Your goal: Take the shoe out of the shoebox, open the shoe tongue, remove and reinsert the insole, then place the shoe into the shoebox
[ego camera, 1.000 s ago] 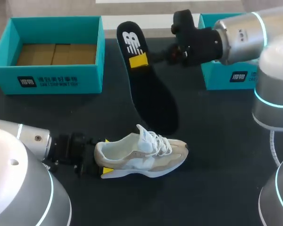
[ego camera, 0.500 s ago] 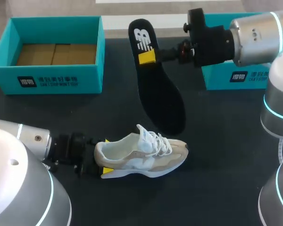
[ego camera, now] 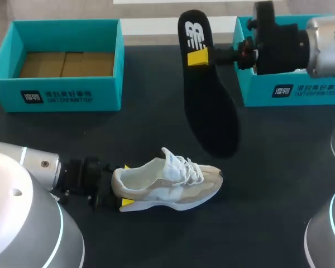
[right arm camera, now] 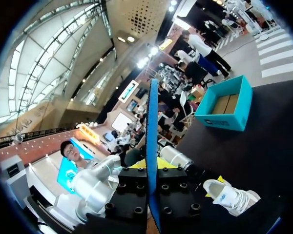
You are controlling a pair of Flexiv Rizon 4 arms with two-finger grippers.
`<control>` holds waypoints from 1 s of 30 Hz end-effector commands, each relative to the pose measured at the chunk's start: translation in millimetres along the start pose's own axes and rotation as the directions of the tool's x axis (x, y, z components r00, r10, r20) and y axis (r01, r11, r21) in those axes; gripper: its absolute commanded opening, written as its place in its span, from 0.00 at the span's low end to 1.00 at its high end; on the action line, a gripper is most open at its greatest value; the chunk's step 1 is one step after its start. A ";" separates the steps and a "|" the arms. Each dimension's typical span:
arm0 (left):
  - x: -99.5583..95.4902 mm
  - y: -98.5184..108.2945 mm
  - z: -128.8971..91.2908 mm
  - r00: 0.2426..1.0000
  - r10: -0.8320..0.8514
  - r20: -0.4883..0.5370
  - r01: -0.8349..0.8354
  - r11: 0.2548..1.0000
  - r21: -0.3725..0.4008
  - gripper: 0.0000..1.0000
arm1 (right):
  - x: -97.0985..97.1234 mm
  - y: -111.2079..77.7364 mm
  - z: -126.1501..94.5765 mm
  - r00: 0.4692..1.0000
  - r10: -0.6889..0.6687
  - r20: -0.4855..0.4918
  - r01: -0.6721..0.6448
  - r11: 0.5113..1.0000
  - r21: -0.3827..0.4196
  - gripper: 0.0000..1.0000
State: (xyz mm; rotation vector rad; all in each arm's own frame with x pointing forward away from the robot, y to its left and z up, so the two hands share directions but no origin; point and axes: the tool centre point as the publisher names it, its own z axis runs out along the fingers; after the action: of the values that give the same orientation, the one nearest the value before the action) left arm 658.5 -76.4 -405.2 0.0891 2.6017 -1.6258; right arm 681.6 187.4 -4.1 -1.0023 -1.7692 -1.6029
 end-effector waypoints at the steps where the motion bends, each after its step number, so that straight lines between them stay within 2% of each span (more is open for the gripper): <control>1: 0.9 1.2 0.8 1.000 0.001 0.002 -0.001 1.000 -0.002 0.00 | 12.0 -12.1 -9.9 1.000 -0.006 -0.007 0.005 1.000 -0.028 0.00; 9: 0.9 1.2 0.8 1.000 0.001 0.002 -0.001 1.000 -0.002 0.00 | 38.8 -19.1 -2.2 0.989 -0.142 -0.032 0.139 0.987 -0.078 0.00; 15: 0.9 1.2 0.8 1.000 0.001 0.002 -0.001 1.000 -0.002 0.00 | 52.3 -25.3 -2.8 0.988 -0.154 -0.031 0.151 0.984 -0.096 0.00; 21: 0.9 1.2 0.8 1.000 0.001 0.002 -0.001 1.000 -0.002 0.00 | 57.5 -30.3 -4.3 0.989 -0.140 -0.051 0.137 0.989 -0.059 0.00; 30: 0.9 1.2 0.8 1.000 0.001 0.002 -0.001 1.000 -0.002 0.00 | 57.5 -31.2 -4.0 0.986 -0.154 -0.068 0.150 0.987 -0.065 0.00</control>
State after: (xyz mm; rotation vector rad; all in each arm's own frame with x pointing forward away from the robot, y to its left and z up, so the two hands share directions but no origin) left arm 658.5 -76.4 -405.2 0.0891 2.6017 -1.6258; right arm 622.8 190.0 24.8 -0.8365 -1.7954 -1.7725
